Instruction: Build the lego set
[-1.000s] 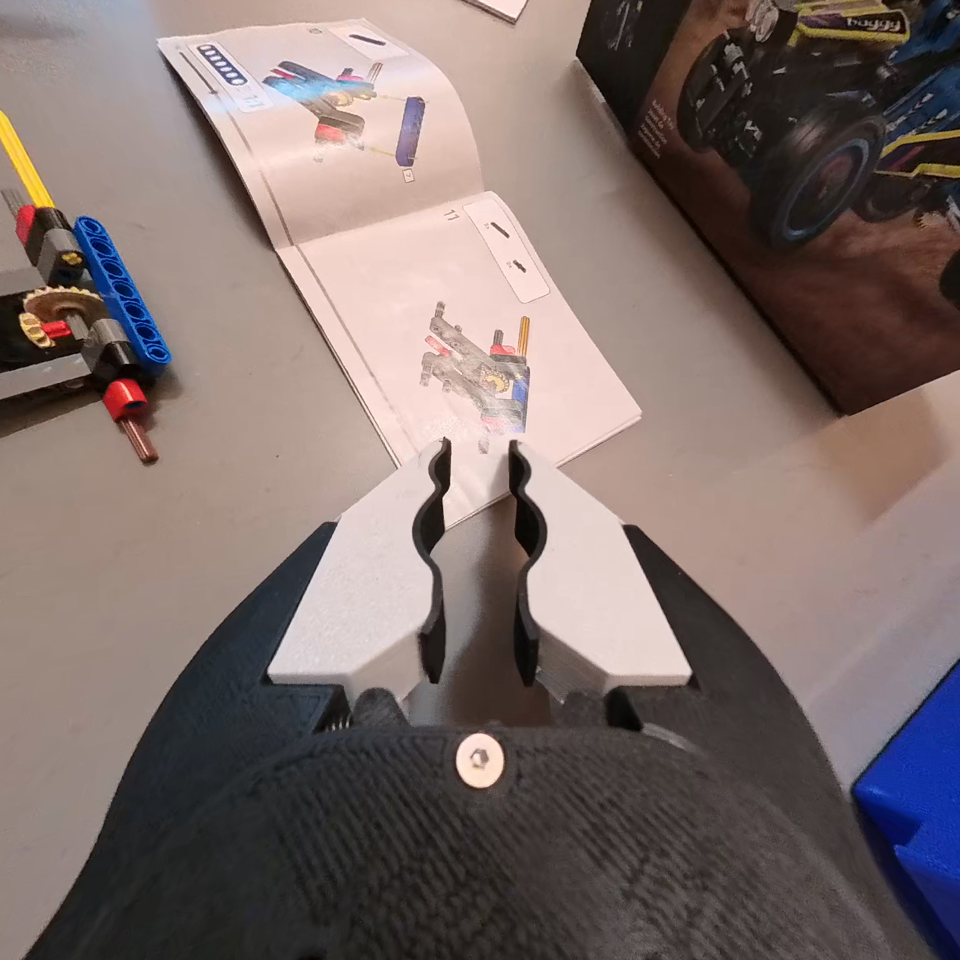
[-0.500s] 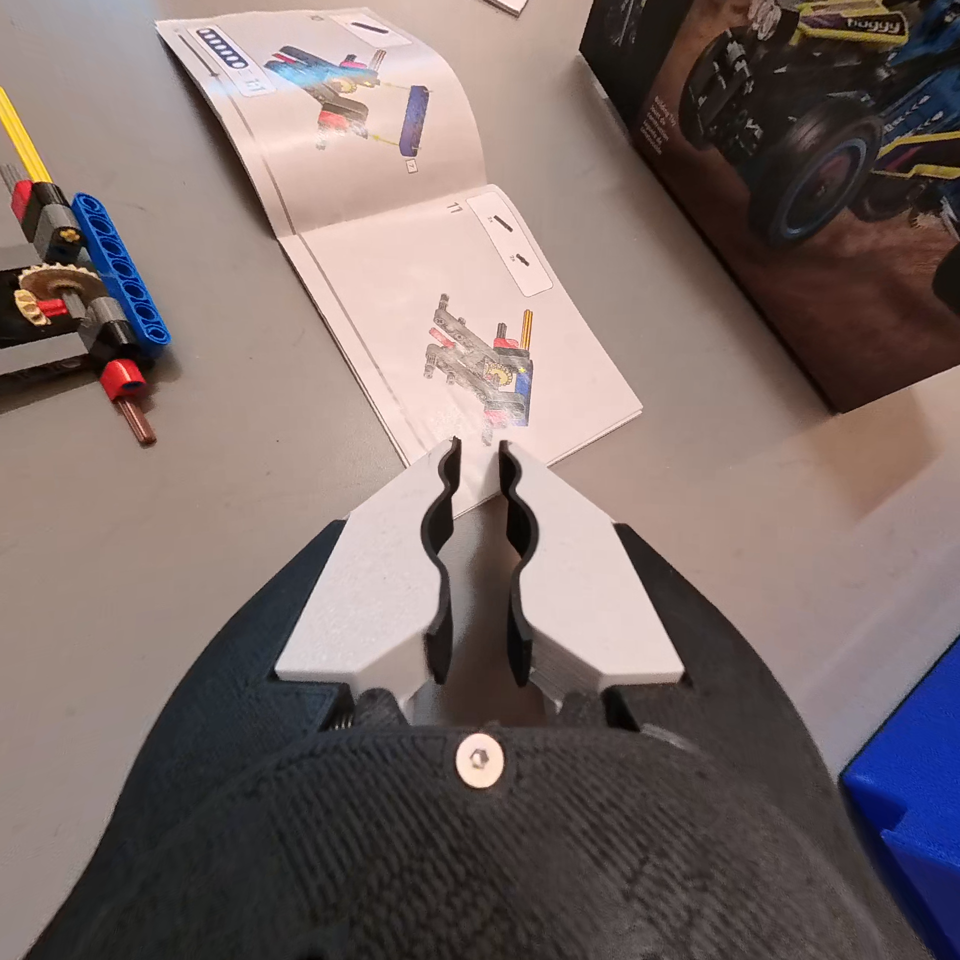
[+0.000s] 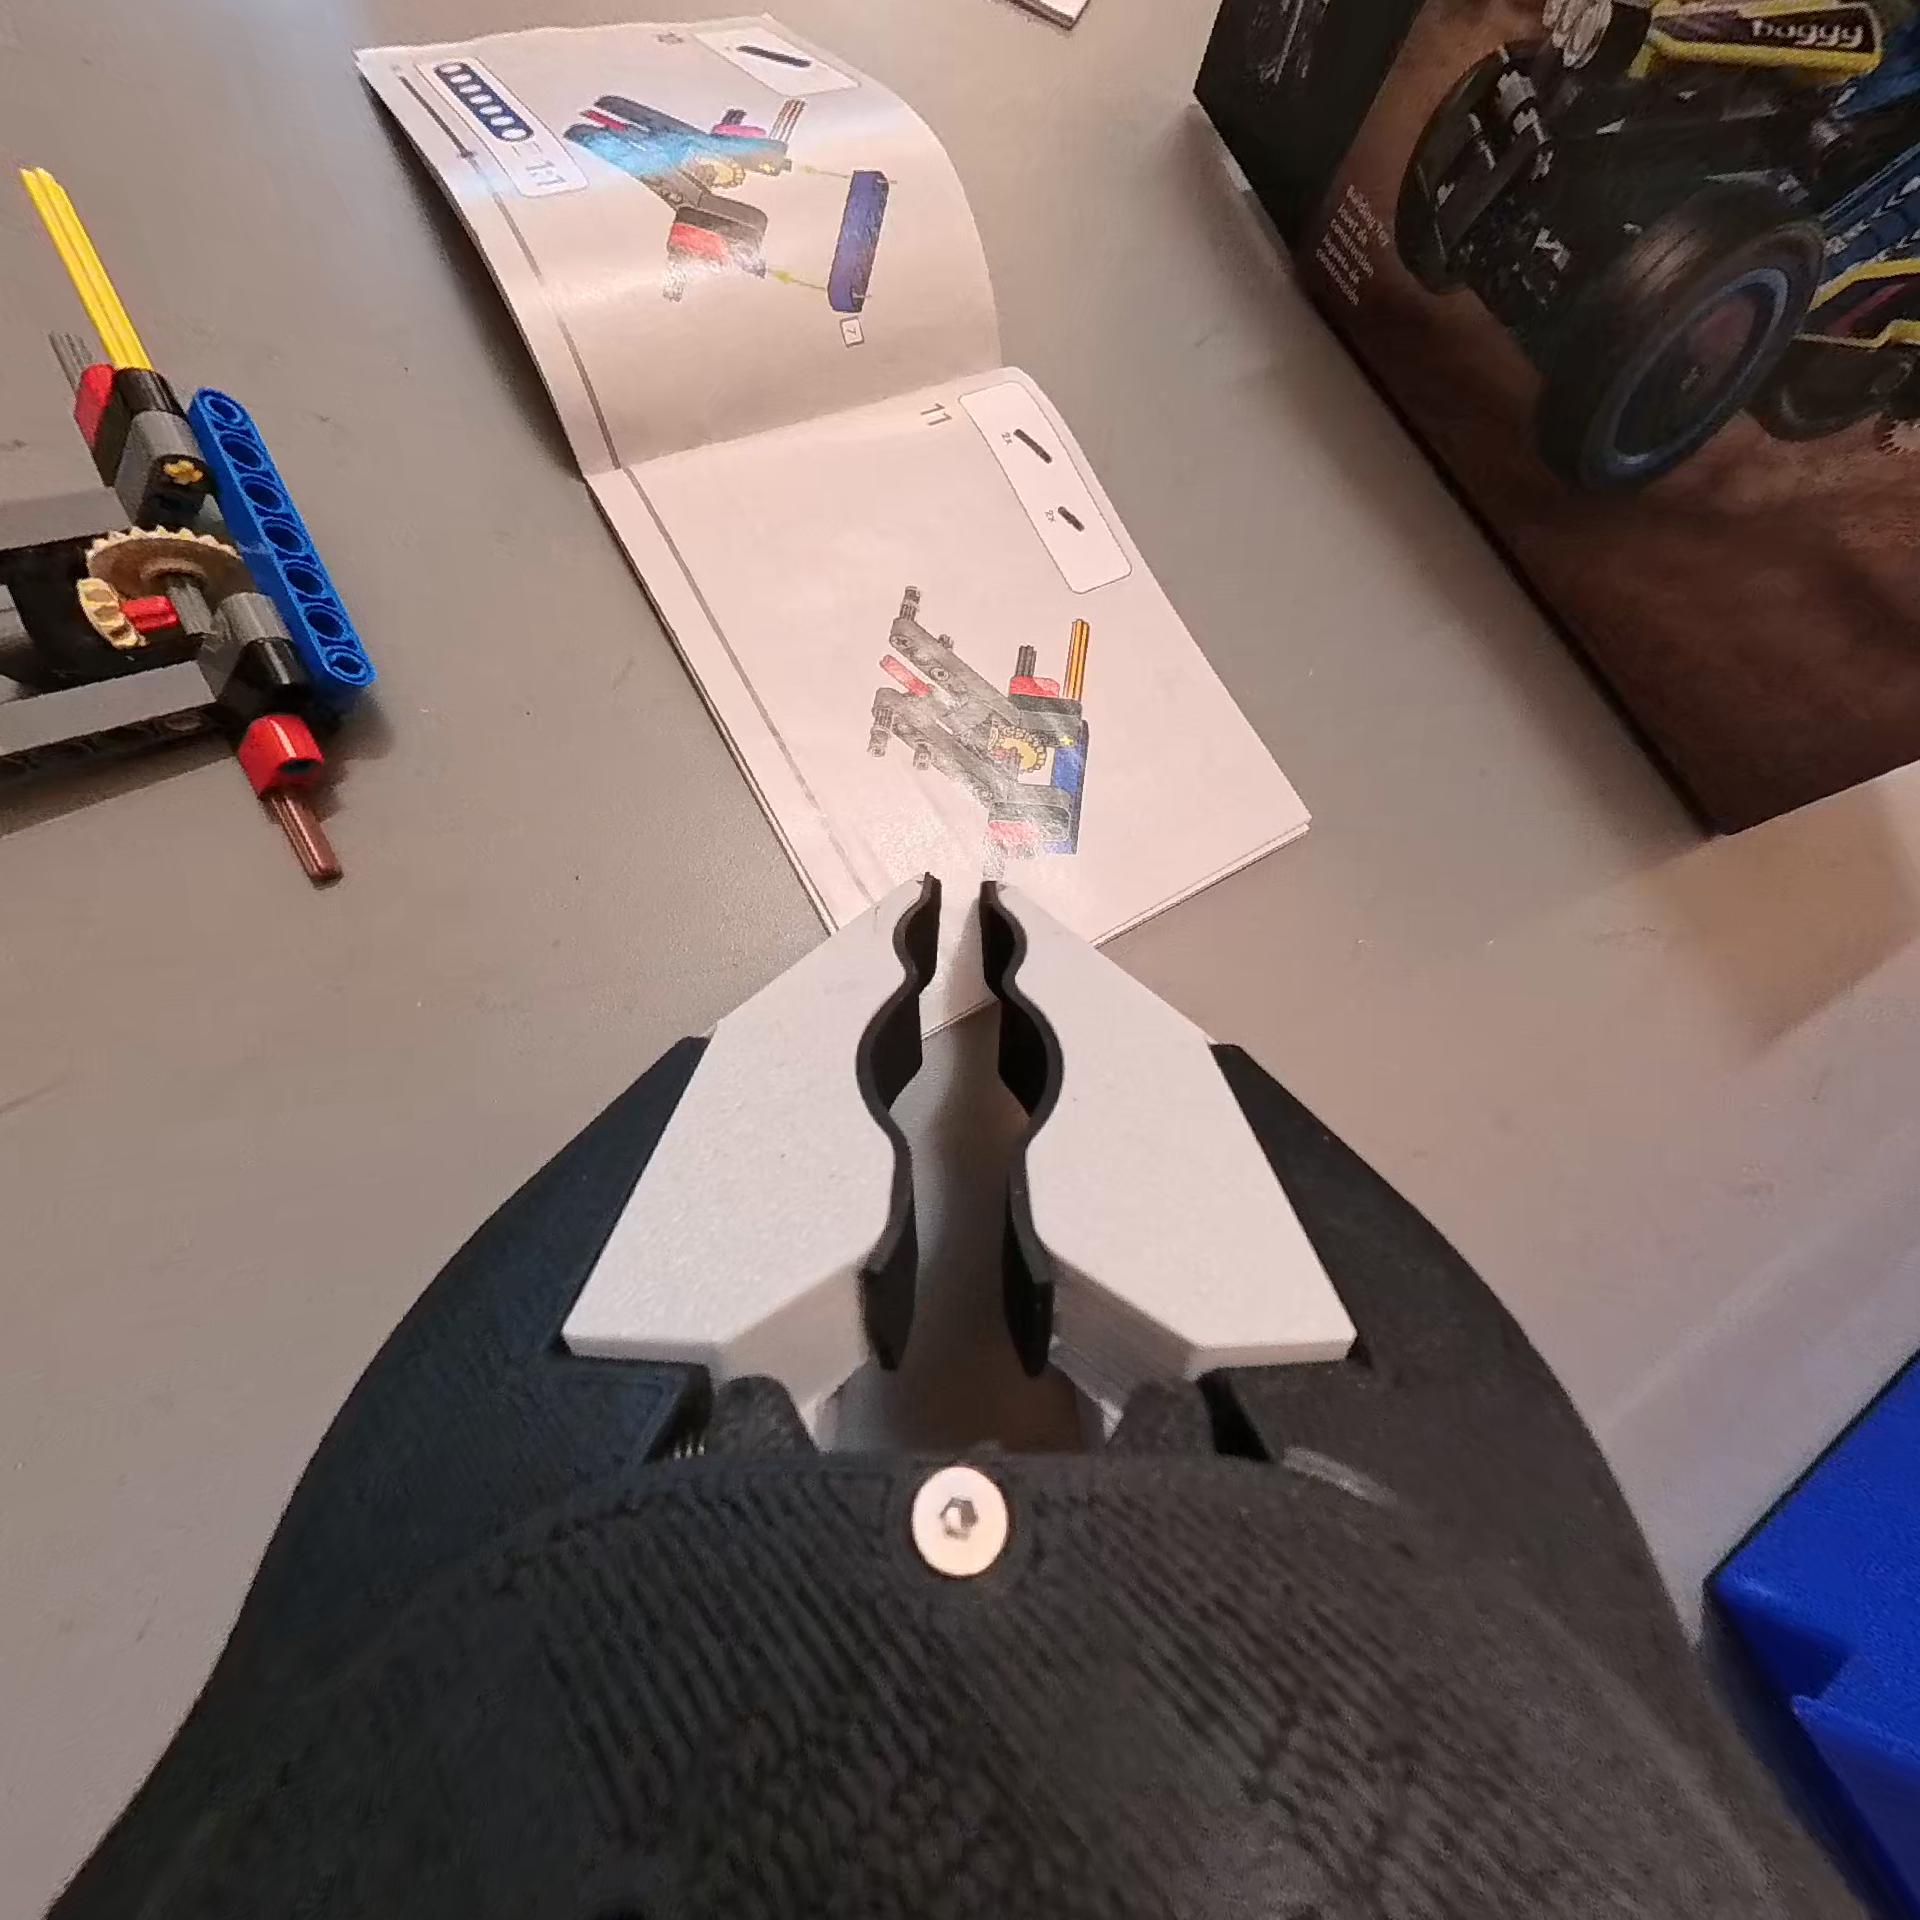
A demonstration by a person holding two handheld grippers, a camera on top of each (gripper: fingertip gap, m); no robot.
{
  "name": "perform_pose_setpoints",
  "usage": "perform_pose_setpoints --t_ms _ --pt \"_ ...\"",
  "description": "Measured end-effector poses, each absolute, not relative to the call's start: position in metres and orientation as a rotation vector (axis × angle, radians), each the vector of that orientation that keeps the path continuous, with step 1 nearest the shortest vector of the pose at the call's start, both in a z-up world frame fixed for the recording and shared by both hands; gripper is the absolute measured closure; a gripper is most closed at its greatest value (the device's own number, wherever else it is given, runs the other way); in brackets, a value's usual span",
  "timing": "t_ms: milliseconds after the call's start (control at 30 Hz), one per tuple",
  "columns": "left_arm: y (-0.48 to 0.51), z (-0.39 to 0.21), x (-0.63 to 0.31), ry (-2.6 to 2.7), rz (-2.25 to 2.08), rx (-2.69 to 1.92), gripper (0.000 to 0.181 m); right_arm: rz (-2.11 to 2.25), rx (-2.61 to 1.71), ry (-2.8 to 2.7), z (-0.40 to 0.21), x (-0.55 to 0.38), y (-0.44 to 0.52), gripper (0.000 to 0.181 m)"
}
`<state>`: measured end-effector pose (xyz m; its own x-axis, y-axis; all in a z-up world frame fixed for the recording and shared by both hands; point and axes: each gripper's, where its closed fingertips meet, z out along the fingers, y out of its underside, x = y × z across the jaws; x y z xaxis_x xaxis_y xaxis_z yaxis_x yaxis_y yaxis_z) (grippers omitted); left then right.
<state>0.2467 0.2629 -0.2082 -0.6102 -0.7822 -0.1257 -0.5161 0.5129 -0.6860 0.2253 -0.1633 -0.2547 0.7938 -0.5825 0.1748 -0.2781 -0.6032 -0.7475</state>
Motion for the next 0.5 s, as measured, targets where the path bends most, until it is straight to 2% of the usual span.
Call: perform_pose_setpoints --t_ms 33,233,500 --pt "0.268 -0.204 0.253 2.295 -0.857 -1.104 0.163 -0.525 -2.235 0.633 -0.255 0.225 -0.163 0.176" --pt "0.305 -0.177 0.269 2.027 -0.911 -1.277 0.162 -0.509 -2.232 0.642 -0.255 0.225 -0.163 0.175" --pt "0.343 -0.209 0.234 2.169 -0.670 -1.391 0.164 -0.493 -2.230 0.645 -0.255 0.225 -0.163 0.176"
